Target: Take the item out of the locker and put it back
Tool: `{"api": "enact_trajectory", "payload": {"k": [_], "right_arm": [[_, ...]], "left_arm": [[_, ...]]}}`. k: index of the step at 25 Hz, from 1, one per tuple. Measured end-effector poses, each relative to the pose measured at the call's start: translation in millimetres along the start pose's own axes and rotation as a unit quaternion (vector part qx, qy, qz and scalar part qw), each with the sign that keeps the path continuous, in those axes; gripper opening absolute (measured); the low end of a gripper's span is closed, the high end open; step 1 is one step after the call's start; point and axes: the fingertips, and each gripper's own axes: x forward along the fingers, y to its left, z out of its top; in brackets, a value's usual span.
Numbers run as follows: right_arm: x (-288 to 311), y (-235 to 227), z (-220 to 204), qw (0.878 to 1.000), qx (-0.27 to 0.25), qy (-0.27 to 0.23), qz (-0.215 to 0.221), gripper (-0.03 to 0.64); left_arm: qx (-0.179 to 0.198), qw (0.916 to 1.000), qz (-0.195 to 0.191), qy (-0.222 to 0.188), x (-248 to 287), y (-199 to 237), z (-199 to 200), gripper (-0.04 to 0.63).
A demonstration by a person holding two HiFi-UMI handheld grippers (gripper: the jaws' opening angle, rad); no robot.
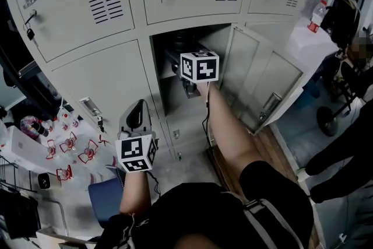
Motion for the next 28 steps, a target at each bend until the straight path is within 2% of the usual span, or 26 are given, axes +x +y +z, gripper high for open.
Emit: {"api": "enact_trajectory", "payload": {"k": [7,14,20,28], "right_arm": [[-34.6,6.2,-5.3,1.000,0.000,-0.005,0.002,0.442],[-65.9,8.0,-31.1,1.000,-0.011,0.005,-0.008,0.443],[-93.2,10.2,-67.0,1.000,-0.002,0.014,-0.013,0.443],[-137.9,8.9,-114.1,1.000,0.010,-0.003,-0.019,0.443]], "left_arm": [[-0.003,0.9998,-0.020,0.005,-1.2,-17.7,-4.5,0.011],[0.004,0.9992,-0.039,0.011,-6.8,-34.5,-9.1,0.012],[-0.001,0.9989,-0.041,0.023,-8.6,-35.7,-20.4,0.012],[-0.008,0.9986,-0.047,0.023,-8.9,-40.3,-26.2,0.012]]}}
